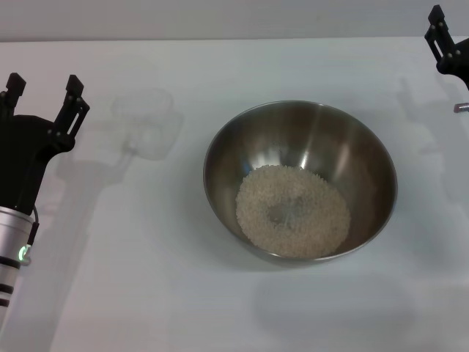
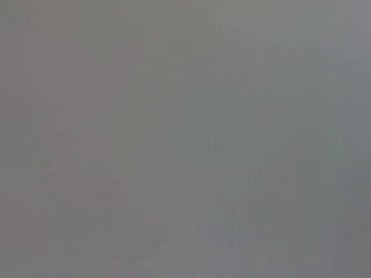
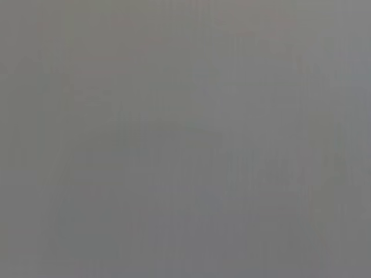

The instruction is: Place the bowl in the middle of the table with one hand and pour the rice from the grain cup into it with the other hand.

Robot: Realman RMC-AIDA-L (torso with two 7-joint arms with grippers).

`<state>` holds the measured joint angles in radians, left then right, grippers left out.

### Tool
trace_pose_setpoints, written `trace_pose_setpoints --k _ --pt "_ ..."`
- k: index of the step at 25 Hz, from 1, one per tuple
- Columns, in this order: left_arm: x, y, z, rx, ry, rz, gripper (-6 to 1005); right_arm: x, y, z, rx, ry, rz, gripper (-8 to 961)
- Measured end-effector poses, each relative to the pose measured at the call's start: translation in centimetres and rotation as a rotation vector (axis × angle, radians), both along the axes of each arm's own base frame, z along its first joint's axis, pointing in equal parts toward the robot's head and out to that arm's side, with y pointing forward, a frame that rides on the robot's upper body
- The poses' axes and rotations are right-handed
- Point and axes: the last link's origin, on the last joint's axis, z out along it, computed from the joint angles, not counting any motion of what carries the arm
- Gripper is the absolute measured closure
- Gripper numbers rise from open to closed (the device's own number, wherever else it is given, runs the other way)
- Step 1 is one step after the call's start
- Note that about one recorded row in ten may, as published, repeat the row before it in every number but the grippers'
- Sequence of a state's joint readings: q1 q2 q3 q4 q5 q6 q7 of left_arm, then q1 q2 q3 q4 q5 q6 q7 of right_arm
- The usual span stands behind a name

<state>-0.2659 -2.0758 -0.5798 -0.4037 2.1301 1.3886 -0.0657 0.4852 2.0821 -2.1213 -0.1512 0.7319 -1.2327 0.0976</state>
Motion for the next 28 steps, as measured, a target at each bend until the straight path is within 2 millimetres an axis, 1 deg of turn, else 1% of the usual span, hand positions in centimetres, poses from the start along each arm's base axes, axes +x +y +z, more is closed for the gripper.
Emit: trace_pose_setpoints --k 2,8,14,21,27,28 --pt "0.1 0.2 0.0 0.001 0.000 -0.002 133 0.0 0.0 0.0 0.001 0.000 -0.001 289" --pt "0.2 0.8 0.1 0.002 0.013 -0.005 133 0.0 0.0 0.0 0.005 0.001 -0.001 291" --pt "0.3 1.0 0.2 0.006 0.016 -0.013 133 -0.2 0.3 0.3 0.026 0.012 -0.004 293" --pt "0.0 0.5 0.3 0.014 0.031 -0.009 133 -0.7 0.5 0.7 0.053 0.030 0.012 294" --pt "-0.2 0.3 0.9 0.050 0.023 -0.006 133 -1.4 1.0 0.8 0.058 0.040 0.031 294" --pt "0.0 0.2 1.4 0.082 0.014 -0.017 133 -1.5 1.1 0.8 0.058 0.038 0.035 294"
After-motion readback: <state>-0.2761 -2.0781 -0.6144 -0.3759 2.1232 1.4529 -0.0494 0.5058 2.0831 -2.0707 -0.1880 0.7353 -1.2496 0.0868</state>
